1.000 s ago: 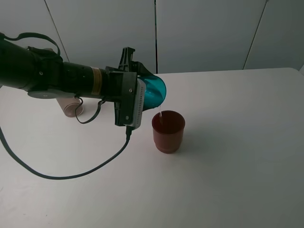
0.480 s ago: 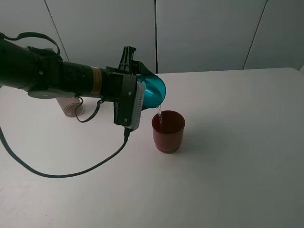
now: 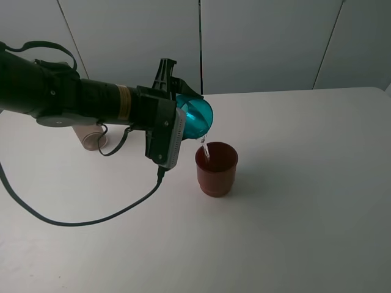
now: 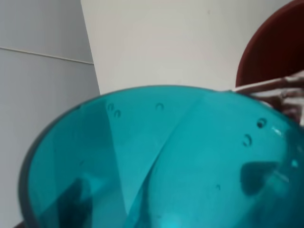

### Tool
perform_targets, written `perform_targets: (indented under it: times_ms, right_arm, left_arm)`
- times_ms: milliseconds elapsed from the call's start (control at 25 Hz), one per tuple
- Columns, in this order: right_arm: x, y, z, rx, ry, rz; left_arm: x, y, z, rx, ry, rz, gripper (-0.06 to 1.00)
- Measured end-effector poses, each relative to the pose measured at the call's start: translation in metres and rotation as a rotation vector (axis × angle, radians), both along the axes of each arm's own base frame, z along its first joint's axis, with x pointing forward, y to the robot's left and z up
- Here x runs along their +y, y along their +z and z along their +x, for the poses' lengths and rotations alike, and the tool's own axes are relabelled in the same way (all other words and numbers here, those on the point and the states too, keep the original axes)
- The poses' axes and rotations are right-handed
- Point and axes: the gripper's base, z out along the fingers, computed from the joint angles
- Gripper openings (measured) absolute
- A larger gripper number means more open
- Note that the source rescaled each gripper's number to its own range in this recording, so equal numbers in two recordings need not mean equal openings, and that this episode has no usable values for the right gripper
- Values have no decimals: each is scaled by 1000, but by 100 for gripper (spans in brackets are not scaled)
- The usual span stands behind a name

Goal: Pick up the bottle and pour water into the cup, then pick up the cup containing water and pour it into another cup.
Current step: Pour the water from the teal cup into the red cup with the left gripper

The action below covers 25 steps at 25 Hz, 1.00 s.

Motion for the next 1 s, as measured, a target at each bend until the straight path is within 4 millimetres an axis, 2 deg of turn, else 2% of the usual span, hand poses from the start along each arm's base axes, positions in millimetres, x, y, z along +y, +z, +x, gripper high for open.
perform_targets:
  times_ms: [520, 1000]
  right_arm:
    - [0, 0, 0, 0, 0, 0]
    - [0, 0, 0, 0, 0, 0]
  left_arm:
    - [0, -6, 2, -7, 4, 8, 1]
    - [-4, -3, 2, -34, -6, -38, 1]
